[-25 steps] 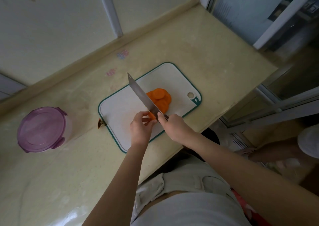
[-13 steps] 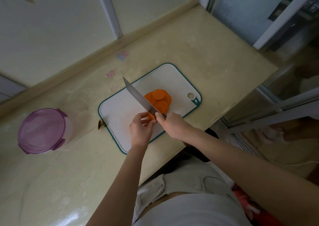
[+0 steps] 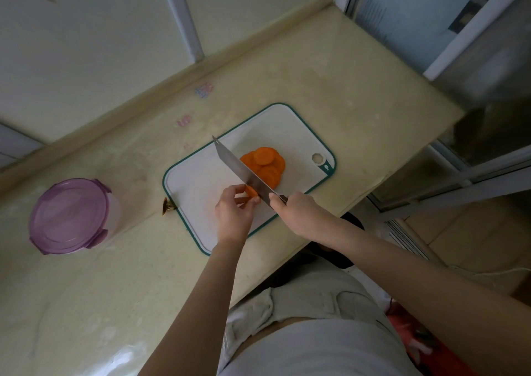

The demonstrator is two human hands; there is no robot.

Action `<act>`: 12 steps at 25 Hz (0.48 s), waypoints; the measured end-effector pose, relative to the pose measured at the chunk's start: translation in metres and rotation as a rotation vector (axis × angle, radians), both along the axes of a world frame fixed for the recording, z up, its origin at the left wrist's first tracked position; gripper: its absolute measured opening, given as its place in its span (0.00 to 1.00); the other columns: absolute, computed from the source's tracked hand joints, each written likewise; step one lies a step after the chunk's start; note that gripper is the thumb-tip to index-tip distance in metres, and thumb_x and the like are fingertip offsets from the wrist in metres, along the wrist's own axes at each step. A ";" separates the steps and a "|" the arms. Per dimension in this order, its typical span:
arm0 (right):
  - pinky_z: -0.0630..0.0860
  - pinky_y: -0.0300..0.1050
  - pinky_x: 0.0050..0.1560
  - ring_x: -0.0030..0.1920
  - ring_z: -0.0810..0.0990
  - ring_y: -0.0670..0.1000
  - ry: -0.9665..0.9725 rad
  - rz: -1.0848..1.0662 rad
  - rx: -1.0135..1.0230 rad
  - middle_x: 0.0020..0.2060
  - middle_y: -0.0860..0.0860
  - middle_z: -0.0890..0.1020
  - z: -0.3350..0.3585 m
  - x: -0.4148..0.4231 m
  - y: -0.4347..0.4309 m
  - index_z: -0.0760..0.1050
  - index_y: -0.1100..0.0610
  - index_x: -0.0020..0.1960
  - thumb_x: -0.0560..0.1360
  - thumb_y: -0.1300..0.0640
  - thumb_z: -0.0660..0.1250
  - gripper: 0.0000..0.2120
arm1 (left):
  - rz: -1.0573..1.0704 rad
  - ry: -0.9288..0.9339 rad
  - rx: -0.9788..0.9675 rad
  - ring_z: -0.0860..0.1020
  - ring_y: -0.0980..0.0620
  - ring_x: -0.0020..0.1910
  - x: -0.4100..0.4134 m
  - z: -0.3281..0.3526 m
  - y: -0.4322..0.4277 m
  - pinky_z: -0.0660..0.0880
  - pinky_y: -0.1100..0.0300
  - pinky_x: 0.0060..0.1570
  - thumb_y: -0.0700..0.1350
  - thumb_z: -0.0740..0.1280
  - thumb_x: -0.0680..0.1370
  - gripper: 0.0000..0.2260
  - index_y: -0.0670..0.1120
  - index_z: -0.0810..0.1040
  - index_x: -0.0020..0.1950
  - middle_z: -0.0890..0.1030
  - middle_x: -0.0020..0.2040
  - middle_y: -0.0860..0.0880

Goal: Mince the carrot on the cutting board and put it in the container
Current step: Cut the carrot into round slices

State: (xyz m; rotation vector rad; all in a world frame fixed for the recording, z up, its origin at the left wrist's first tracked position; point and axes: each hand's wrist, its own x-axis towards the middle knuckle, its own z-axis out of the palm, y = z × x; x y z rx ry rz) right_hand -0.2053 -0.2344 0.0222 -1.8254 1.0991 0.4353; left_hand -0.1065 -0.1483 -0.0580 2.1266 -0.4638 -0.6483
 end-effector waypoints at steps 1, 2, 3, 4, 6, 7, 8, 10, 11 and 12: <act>0.63 0.39 0.29 0.29 0.68 0.48 -0.005 0.003 -0.003 0.29 0.52 0.69 0.000 0.002 0.001 0.63 0.57 0.32 0.82 0.45 0.51 0.24 | -0.008 -0.012 -0.008 0.79 0.52 0.49 0.000 -0.001 0.000 0.76 0.63 0.49 0.42 0.72 0.73 0.13 0.44 0.76 0.57 0.79 0.53 0.48; 0.64 0.40 0.29 0.29 0.68 0.48 -0.008 0.012 -0.014 0.29 0.52 0.70 -0.002 0.005 0.001 0.64 0.57 0.32 0.82 0.45 0.51 0.24 | -0.014 -0.024 -0.014 0.79 0.52 0.49 -0.001 -0.001 0.001 0.76 0.63 0.49 0.42 0.72 0.73 0.13 0.44 0.76 0.56 0.79 0.52 0.48; 0.64 0.41 0.29 0.29 0.69 0.49 -0.017 0.023 -0.028 0.29 0.52 0.70 -0.004 0.010 0.002 0.64 0.57 0.32 0.82 0.45 0.51 0.24 | -0.015 -0.034 -0.020 0.79 0.52 0.48 -0.002 0.000 0.001 0.76 0.64 0.48 0.42 0.71 0.73 0.12 0.44 0.76 0.56 0.79 0.52 0.48; 0.63 0.42 0.29 0.29 0.69 0.49 -0.030 0.031 -0.038 0.29 0.52 0.70 -0.007 0.016 0.002 0.64 0.56 0.33 0.82 0.44 0.50 0.24 | -0.012 -0.042 -0.023 0.79 0.52 0.47 -0.003 0.001 0.002 0.76 0.65 0.47 0.42 0.71 0.74 0.12 0.43 0.76 0.55 0.79 0.52 0.47; 0.62 0.42 0.30 0.30 0.69 0.49 -0.043 0.053 -0.045 0.30 0.52 0.70 -0.010 0.027 0.001 0.63 0.55 0.33 0.82 0.44 0.49 0.24 | -0.009 -0.052 -0.024 0.79 0.53 0.47 -0.004 0.002 0.002 0.75 0.67 0.46 0.42 0.71 0.74 0.12 0.42 0.76 0.56 0.79 0.52 0.46; 0.62 0.42 0.30 0.29 0.69 0.48 -0.043 0.067 -0.044 0.30 0.52 0.70 -0.011 0.031 0.000 0.63 0.55 0.33 0.82 0.44 0.49 0.24 | -0.008 -0.051 -0.025 0.79 0.52 0.47 -0.004 0.002 0.003 0.76 0.66 0.46 0.42 0.71 0.74 0.12 0.42 0.76 0.56 0.79 0.53 0.46; 0.62 0.41 0.30 0.29 0.69 0.48 -0.045 0.075 -0.038 0.30 0.51 0.70 -0.012 0.033 -0.002 0.63 0.55 0.33 0.82 0.44 0.49 0.24 | -0.005 -0.042 -0.030 0.79 0.52 0.48 -0.004 0.001 0.003 0.77 0.64 0.48 0.42 0.71 0.74 0.13 0.41 0.76 0.56 0.80 0.53 0.46; 0.63 0.41 0.30 0.28 0.69 0.48 -0.052 0.076 -0.020 0.29 0.51 0.69 -0.013 0.032 -0.004 0.64 0.55 0.33 0.82 0.43 0.49 0.24 | 0.002 -0.023 -0.035 0.79 0.51 0.50 -0.005 0.000 0.004 0.78 0.61 0.50 0.42 0.71 0.73 0.13 0.42 0.76 0.57 0.79 0.53 0.46; 0.65 0.41 0.30 0.28 0.69 0.48 -0.054 0.072 -0.012 0.28 0.51 0.69 -0.013 0.029 -0.005 0.64 0.55 0.33 0.82 0.43 0.49 0.24 | 0.000 -0.022 -0.029 0.79 0.51 0.50 -0.005 0.000 0.004 0.77 0.61 0.50 0.42 0.71 0.73 0.14 0.42 0.76 0.57 0.79 0.53 0.46; 0.66 0.41 0.29 0.27 0.69 0.49 -0.054 0.063 -0.004 0.28 0.51 0.69 -0.013 0.026 -0.005 0.63 0.55 0.33 0.82 0.43 0.49 0.24 | -0.005 -0.023 -0.020 0.79 0.51 0.51 -0.005 0.000 0.004 0.77 0.62 0.50 0.42 0.71 0.74 0.14 0.43 0.75 0.57 0.79 0.53 0.47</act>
